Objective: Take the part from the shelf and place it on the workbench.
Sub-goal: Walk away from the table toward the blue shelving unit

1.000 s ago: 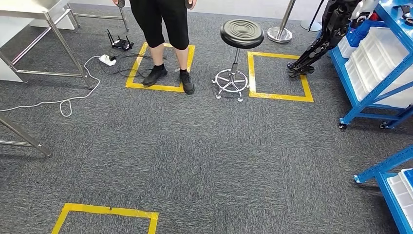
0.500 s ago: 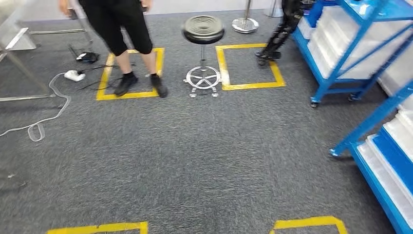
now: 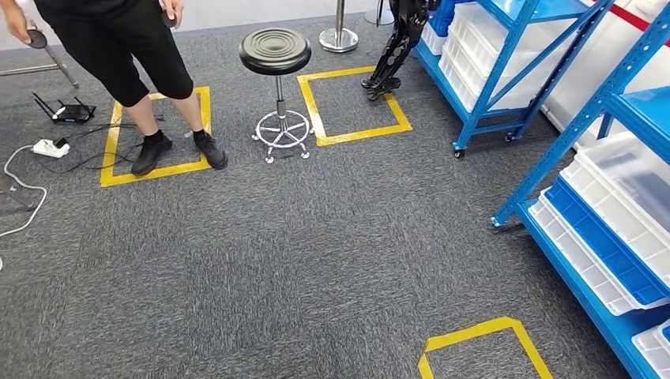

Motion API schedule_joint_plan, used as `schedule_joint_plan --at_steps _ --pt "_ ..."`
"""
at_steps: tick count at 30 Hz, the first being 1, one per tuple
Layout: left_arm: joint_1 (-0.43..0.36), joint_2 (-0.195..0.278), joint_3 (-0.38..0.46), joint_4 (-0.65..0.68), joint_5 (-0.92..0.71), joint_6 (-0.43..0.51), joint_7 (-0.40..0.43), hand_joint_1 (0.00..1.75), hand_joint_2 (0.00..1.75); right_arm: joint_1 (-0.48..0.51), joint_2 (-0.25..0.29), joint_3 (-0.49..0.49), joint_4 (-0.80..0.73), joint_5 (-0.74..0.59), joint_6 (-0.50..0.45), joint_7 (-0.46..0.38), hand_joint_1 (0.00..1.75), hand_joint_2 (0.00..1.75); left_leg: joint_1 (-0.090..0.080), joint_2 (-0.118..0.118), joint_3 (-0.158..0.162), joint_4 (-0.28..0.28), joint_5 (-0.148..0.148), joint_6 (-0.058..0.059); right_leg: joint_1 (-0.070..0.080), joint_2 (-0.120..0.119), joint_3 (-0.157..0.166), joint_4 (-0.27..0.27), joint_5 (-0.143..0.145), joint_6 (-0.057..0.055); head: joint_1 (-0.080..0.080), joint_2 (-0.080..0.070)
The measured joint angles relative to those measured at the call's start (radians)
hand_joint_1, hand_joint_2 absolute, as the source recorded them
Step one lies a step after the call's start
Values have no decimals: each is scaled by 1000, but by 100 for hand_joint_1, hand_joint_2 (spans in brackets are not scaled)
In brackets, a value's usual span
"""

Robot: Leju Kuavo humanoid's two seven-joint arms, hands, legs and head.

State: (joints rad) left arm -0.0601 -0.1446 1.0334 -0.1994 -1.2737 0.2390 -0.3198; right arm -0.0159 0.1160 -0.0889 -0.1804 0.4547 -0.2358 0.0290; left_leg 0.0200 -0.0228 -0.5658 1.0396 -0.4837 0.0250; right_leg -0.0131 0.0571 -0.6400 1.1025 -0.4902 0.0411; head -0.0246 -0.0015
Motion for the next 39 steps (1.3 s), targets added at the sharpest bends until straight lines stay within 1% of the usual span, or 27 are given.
schedule_joint_plan --at_steps 1,2,3,4,5,7,9,10,12,13,15,16,18,19,20,21,23,25,27,28,30,32,34,35,36,38,39 --pt "1 0 0 0 0 0 0 0 0 -2 0 0 0 0 0 -1 0 0 -2 13 0 -1 0 4 0 -27 -35 68 -30 -4 1 0" --pt "1 0 0 0 0 0 0 0 0 -4 1 0 0 1 0 -1 0 0 -3 27 -1 -1 -1 6 -1 -39 -72 139 -59 -6 3 0" --pt "2 0 0 0 0 0 0 0 0 -4 1 0 0 1 0 -2 0 0 -4 40 -2 -1 -2 7 -2 -44 -99 191 -76 -4 3 0" --pt "2 0 0 0 0 0 0 0 0 -4 1 0 0 2 0 -2 0 0 -5 53 -2 -1 -2 7 -2 -47 -108 209 -78 2 3 0" --pt "2 0 0 0 0 0 0 0 0 -3 1 0 0 3 0 -2 0 0 -5 65 -2 -1 -3 7 -3 -51 -95 185 -66 11 4 0" --pt "1 0 0 0 0 0 0 0 0 -3 0 0 0 3 0 -3 0 0 -6 86 1 0 -6 3 -3 -83 -19 44 -20 24 5 0" --pt "1 0 0 0 0 0 0 0 0 -7 0 0 0 3 0 -3 0 0 -12 104 6 0 -13 -8 0 -121 43 -63 17 22 4 0" --pt "1 0 0 0 0 -1 -1 0 0 -9 0 0 0 3 0 -3 0 0 -14 113 10 0 -15 -14 3 -129 52 -79 25 15 4 0" --pt "0 0 0 0 0 -3 -2 0 0 -8 0 0 0 2 0 -2 0 0 -13 131 21 -6 -19 -27 5 -108 52 -82 35 0 3 0" --pt "-2 0 0 0 0 -4 -3 0 0 -6 -1 0 0 2 0 0 0 0 -11 125 26 -2 -26 -34 2 -97 55 -86 37 -6 3 0" --pt "-2 0 0 0 0 -4 -4 0 0 -5 -1 0 0 0 0 2 0 0 -6 80 9 55 -67 -41 -6 -76 68 -94 42 -19 -4 0" --pt "-2 0 0 0 0 -4 -5 0 0 -5 0 0 0 0 0 2 0 0 -4 51 -15 113 -99 -42 -7 -65 69 -95 42 -23 -8 0" --pt "0 1 0 0 0 -5 -5 0 0 -6 1 0 0 0 0 2 0 0 -4 24 -77 235 -149 -42 -3 -40 70 -94 41 -28 -11 0" --pt "2 1 0 0 0 -5 -5 0 0 -6 2 0 0 0 0 2 0 0 -3 20 -94 261 -147 -42 -1 -25 71 -93 40 -29 -11 0" --pt "3 1 0 0 0 -5 -5 0 0 -5 2 0 0 0 1 2 0 0 -3 19 -94 249 -126 -42 0 -11 74 -92 39 -29 -11 0" --pt "3 1 0 0 1 -4 -5 0 0 -4 2 0 0 1 1 2 0 0 -1 15 -75 198 -87 -41 0 4 76 -91 38 -29 -11 0" --pt "4 1 0 0 2 -3 -5 0 0 -5 2 0 0 3 2 1 0 0 4 -17 -21 69 -21 -41 1 30 78 -87 35 -25 -11 0" --pt "2 1 0 0 2 0 -3 0 0 -5 2 0 0 4 3 0 0 0 4 -42 2 9 -5 -38 2 48 71 -84 34 -16 -11 0" --pt "0 2 0 0 1 4 -1 0 0 -3 2 0 1 5 3 0 0 0 -3 -31 0 4 -2 -26 -2 64 61 -88 39 -5 -11 0" --pt "-1 2 1 0 1 5 0 0 0 0 3 0 1 5 4 0 0 0 -5 -21 1 0 1 -19 -3 61 55 -84 38 -1 -11 0" --pt "-1 3 1 0 1 6 1 0 0 1 3 0 1 5 4 0 0 0 -4 -1 2 -9 7 -4 0 21 22 -33 13 0 -7 0" --pt "0 3 1 0 1 6 1 0 0 -2 3 0 1 5 4 -1 0 0 -6 24 1 -12 7 5 2 -29 -44 94 -40 -8 -4 0" --pt "2 3 1 0 0 6 1 0 0 -2 4 0 1 5 4 -1 0 0 -8 50 0 -12 6 7 0 -44 -99 198 -72 -5 -3 0" --pt "2 3 1 0 0 6 1 0 0 -1 4 0 1 5 4 -1 0 0 -8 62 0 -12 5 7 -2 -48 -98 196 -66 2 -3 0" --pt "1 3 1 0 0 6 1 0 0 0 4 0 1 5 4 -1 0 0 -8 72 1 -12 5 6 -4 -55 -76 154 -47 11 -2 0" --pt "1 2 1 -1 0 7 1 0 0 -1 3 0 1 5 4 -1 0 0 -9 92 3 -11 1 1 -6 -95 4 7 2 25 -1 0" --pt "2 3 1 -1 0 9 2 0 0 -4 4 0 1 6 4 -1 0 0 -12 100 6 -11 -2 -5 -4 -113 35 -47 19 24 -2 0"
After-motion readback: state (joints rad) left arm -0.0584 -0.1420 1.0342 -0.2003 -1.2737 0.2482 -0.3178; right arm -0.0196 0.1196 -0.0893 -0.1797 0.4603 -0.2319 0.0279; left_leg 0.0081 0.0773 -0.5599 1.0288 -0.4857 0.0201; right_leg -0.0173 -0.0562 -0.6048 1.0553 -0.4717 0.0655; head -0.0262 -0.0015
